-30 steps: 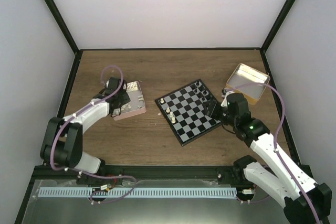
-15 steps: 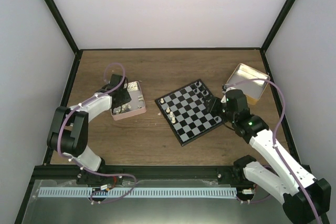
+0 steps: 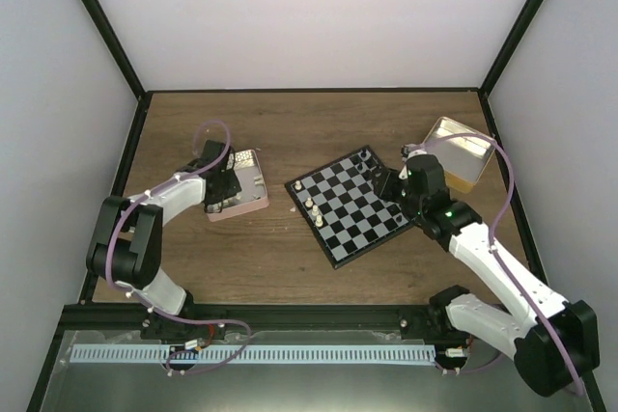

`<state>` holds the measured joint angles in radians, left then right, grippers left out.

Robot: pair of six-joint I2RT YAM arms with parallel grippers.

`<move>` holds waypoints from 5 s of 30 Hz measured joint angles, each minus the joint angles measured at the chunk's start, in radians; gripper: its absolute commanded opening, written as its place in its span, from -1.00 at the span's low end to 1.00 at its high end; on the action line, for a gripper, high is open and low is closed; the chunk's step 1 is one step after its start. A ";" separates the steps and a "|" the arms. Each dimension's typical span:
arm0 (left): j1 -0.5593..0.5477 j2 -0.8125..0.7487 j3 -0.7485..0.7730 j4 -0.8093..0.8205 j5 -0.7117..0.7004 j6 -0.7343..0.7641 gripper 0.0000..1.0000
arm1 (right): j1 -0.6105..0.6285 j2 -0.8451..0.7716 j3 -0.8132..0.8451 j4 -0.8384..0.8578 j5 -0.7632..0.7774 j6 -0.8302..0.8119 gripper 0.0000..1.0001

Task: Set up the chess pieces on the board
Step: Pick up the chess piece from the storage box, then place the chess piece on the chessboard, then pick up the chess piece from the storage box.

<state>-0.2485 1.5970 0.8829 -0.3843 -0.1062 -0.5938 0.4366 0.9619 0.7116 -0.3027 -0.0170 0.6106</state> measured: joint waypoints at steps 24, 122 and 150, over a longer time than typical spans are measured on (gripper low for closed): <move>-0.117 -0.109 0.165 -0.060 0.244 0.079 -0.87 | 0.000 0.093 0.016 0.156 0.030 -0.027 -0.13; -0.773 0.208 0.334 -0.132 0.021 0.153 -0.21 | 0.000 -0.019 -0.099 0.154 0.323 0.064 0.08; -0.066 0.010 0.177 -0.177 -0.093 0.074 -0.35 | 0.000 -0.033 -0.106 0.153 0.270 0.068 0.10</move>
<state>-0.3141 1.6070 1.0599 -0.5613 -0.1993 -0.5194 0.4366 0.9287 0.6060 -0.1493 0.2535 0.6788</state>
